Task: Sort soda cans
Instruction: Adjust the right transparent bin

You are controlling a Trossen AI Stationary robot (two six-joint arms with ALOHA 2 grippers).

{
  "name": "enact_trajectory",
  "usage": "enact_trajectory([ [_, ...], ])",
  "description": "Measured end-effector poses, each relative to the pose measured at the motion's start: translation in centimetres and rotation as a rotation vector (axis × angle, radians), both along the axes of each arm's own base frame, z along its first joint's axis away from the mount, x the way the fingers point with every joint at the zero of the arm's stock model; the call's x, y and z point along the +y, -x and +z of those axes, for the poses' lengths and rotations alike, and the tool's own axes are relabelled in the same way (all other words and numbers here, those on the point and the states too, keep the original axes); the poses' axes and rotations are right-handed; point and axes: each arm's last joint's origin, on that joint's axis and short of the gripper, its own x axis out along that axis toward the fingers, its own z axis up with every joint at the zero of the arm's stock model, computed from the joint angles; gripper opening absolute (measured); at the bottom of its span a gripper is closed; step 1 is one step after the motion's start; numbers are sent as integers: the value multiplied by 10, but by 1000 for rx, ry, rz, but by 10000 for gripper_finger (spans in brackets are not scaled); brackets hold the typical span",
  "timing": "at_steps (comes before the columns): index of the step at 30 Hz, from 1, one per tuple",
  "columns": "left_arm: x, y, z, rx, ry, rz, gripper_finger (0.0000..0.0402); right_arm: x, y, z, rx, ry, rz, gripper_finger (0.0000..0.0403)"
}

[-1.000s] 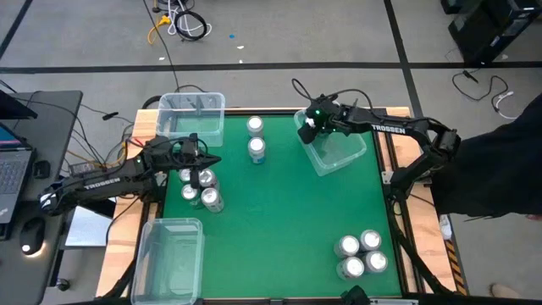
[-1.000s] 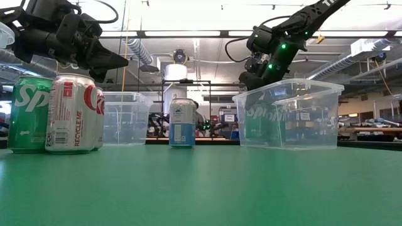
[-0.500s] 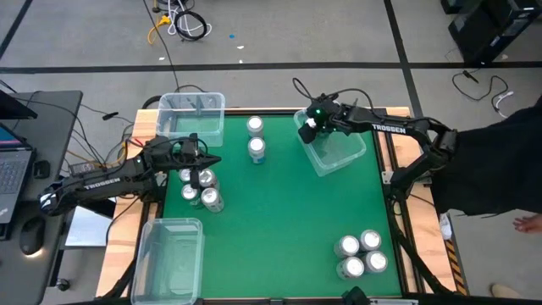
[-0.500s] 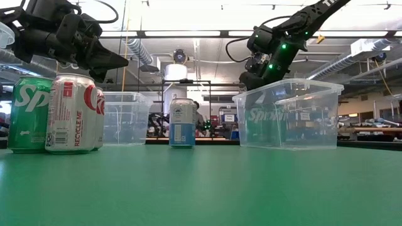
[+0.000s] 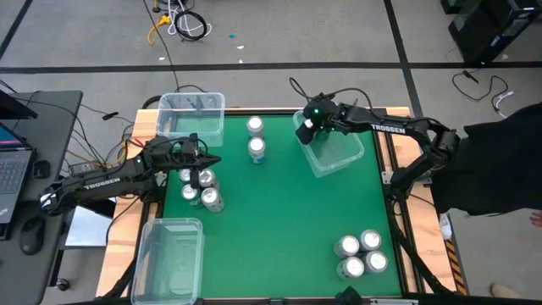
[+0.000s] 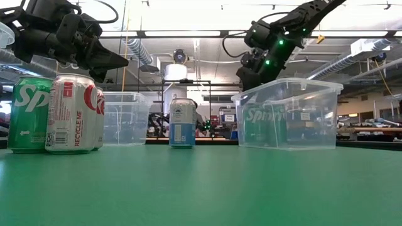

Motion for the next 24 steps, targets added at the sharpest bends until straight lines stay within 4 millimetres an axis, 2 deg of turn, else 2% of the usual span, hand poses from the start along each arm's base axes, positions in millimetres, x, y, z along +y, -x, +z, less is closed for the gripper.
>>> enact_trajectory([
  [7,0,0,0,0,0,0,7,6,-10,26,-2,17,49,324],
  [12,0,0,0,0,0,0,7,12,-13,55,27,-8,68,278],
  [15,0,0,0,0,0,0,7,22,-13,73,40,-64,91,226],
  [18,0,0,0,0,0,0,7,41,-18,84,35,-139,149,157],
  [24,0,0,0,0,0,0,7,86,-27,83,64,-281,252,17],
])
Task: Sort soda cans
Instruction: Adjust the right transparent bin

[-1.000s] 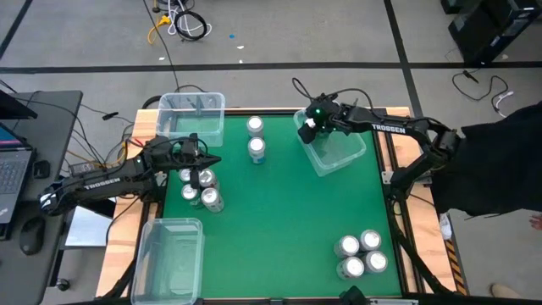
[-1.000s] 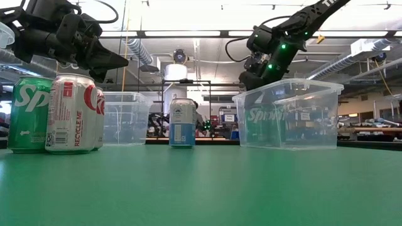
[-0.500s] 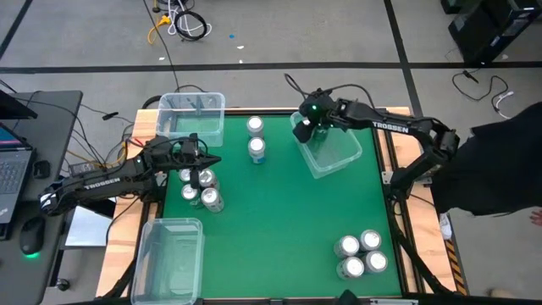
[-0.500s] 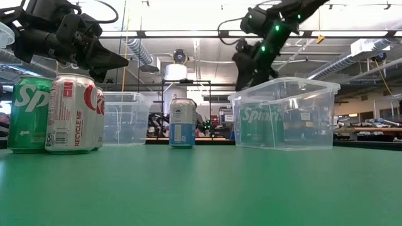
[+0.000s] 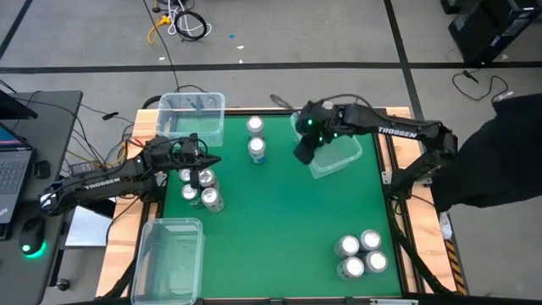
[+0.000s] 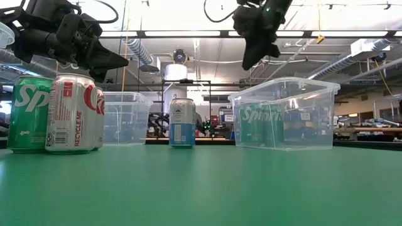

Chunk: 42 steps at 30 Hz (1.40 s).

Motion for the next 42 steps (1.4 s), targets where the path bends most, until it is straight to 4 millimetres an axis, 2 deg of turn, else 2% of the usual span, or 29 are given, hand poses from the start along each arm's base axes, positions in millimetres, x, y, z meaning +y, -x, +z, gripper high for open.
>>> enact_trajectory([
  [7,0,0,0,0,0,0,7,37,-4,-14,46,-116,-17,21],
  [13,0,0,0,0,0,0,7,45,3,-38,144,-170,-88,2],
  [17,0,0,0,0,0,0,7,44,10,-44,216,-155,-130,3],
  [28,0,0,0,-1,0,1,7,18,38,-47,469,6,-244,1],
  [42,0,0,-1,11,5,1,7,-29,63,-46,604,152,-379,0],
])
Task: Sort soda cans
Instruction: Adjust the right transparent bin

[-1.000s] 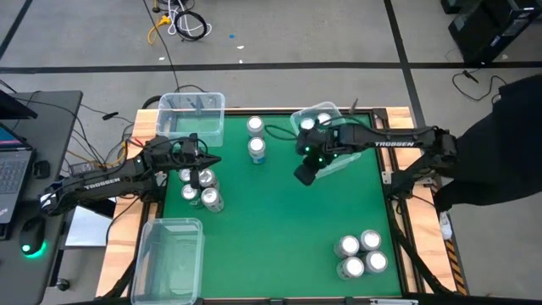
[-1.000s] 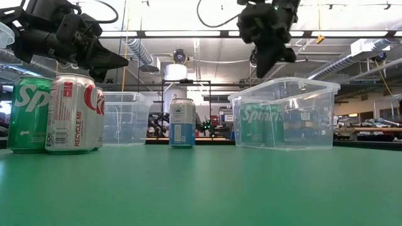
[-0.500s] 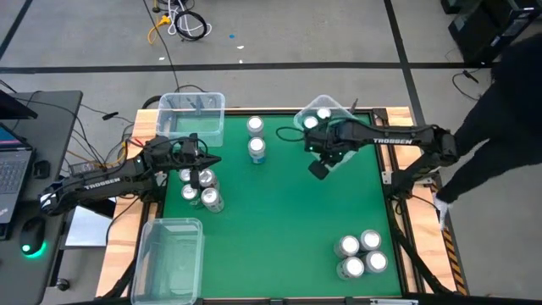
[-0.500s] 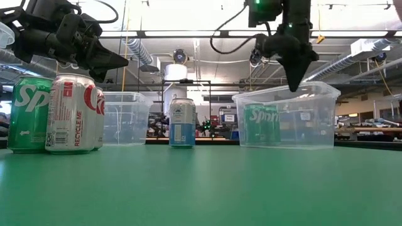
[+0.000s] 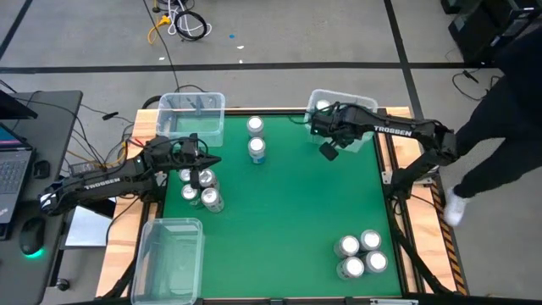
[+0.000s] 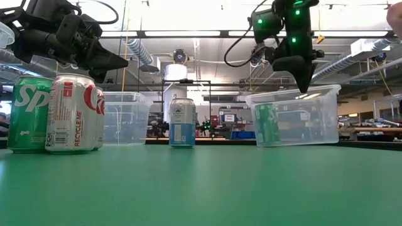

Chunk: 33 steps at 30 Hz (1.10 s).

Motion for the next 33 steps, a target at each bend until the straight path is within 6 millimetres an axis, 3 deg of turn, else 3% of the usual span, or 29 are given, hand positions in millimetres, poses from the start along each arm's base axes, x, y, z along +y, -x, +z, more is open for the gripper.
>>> enact_trajectory([
  [12,0,0,-2,18,8,2,7,-26,13,0,39,31,-34,0],
  [25,0,0,-2,19,16,3,7,-19,27,-54,62,-139,-68,0],
  [33,0,0,-1,8,18,3,7,-19,27,-54,58,-163,-51,0],
])
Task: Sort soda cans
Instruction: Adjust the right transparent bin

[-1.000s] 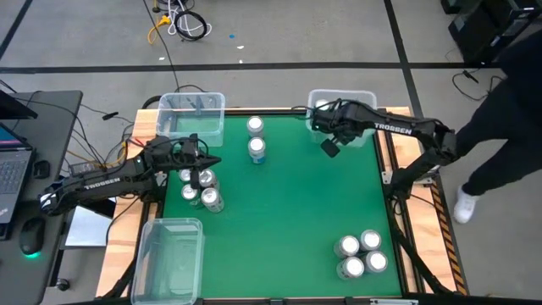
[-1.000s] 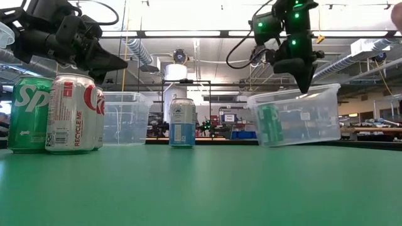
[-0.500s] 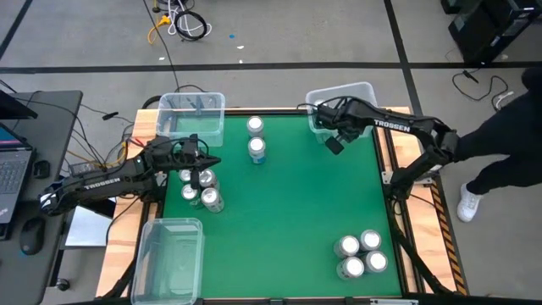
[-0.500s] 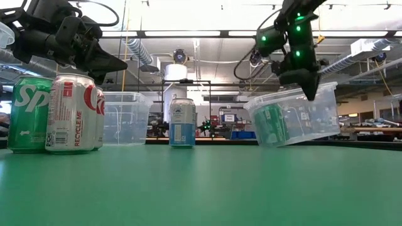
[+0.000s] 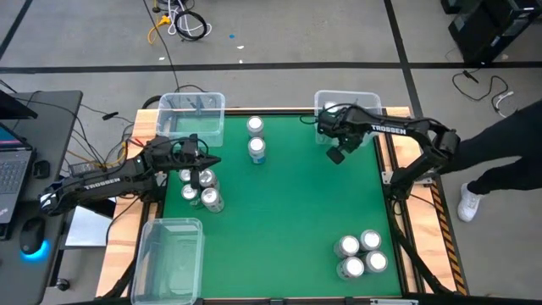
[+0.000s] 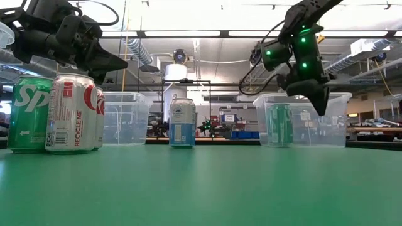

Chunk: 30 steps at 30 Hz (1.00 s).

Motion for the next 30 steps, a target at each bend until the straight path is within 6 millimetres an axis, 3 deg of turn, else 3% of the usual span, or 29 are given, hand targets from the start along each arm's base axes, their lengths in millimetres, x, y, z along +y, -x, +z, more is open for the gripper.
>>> enact_trajectory([
  [18,0,0,0,-2,11,3,7,-24,11,8,-3,28,-12,0],
  [23,0,0,0,-2,12,3,7,-20,13,12,7,30,4,0],
  [30,0,0,0,-3,12,3,7,-2,16,34,-110,69,14,0],
])
